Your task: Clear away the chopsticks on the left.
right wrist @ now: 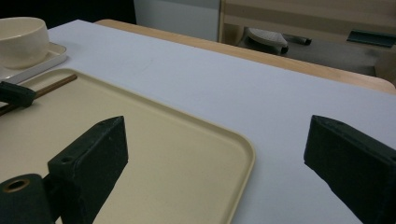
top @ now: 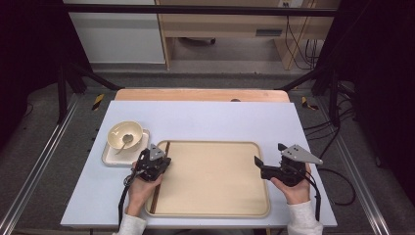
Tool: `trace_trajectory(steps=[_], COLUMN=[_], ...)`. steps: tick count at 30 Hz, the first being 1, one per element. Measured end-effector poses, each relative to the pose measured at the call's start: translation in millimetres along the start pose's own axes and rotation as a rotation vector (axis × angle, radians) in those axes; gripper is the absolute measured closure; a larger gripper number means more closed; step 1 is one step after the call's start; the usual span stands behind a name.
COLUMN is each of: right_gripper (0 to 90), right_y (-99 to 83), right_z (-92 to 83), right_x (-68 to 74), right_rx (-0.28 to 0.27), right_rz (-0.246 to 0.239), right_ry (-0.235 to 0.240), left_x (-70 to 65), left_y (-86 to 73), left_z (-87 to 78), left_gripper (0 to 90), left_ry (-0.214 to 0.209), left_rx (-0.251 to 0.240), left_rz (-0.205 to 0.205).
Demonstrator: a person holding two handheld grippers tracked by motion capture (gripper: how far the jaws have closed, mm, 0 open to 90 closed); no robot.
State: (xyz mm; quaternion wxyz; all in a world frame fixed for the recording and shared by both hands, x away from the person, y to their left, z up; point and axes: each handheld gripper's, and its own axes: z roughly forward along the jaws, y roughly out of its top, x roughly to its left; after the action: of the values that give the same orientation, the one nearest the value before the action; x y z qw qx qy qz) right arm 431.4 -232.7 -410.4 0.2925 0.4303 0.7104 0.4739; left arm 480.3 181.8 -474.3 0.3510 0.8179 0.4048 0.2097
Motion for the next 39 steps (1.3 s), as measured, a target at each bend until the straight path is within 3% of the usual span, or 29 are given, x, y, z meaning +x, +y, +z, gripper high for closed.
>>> trace_trajectory(steps=[5, 10, 19, 21, 25, 27, 29, 34, 39], right_gripper=[6.6, 6.5, 6.3, 6.3, 6.3, 6.4, 6.3, 6.4, 6.4], right_y=[0.0, 0.2, 0.6, 0.8, 1.0, 1.2, 1.1, 1.4, 0.2], right_z=[0.0, -0.3, -2.0, -2.6, -3.0, -3.3, -3.4, -4.1, -1.7], right_x=[0.2, 0.2, -1.3, -1.2, -1.1, -1.3, -1.5, -1.7, -0.9], right_rx=[0.000, -0.001, -0.006, -0.006, -0.009, -0.009, -0.008, -0.012, 0.000], right_rz=[0.000, 0.003, 0.004, 0.009, 0.006, 0.008, 0.008, 0.011, 0.006], right_ry=[0.000, 0.000, -0.004, -0.005, -0.005, -0.005, -0.006, -0.008, -0.008], left_x=[-1.8, -2.9, -4.3, -2.9, 5.9, 13.8, 19.2, 27.5, 36.3], left_y=[2.7, 8.4, 25.9, 30.4, 36.4, 36.1, 36.0, 31.3, 22.6], left_z=[-9.0, -26.0, -62.9, -70.9, -88.3, -99.5, -107.1, -125.3, -143.5], left_gripper=[89.1, 87.2, 73.2, 67.7, 55.1, 50.9, 48.0, 42.4, 36.5], left_ry=[-0.028, -0.067, -0.108, -0.101, -0.048, -0.045, -0.038, 0.009, 0.036], left_rx=[-0.040, -0.118, -0.230, -0.247, -0.259, -0.287, -0.310, -0.325, -0.371], left_rz=[-0.010, -0.018, -0.004, 0.003, 0.024, 0.004, -0.024, 0.012, -0.012])
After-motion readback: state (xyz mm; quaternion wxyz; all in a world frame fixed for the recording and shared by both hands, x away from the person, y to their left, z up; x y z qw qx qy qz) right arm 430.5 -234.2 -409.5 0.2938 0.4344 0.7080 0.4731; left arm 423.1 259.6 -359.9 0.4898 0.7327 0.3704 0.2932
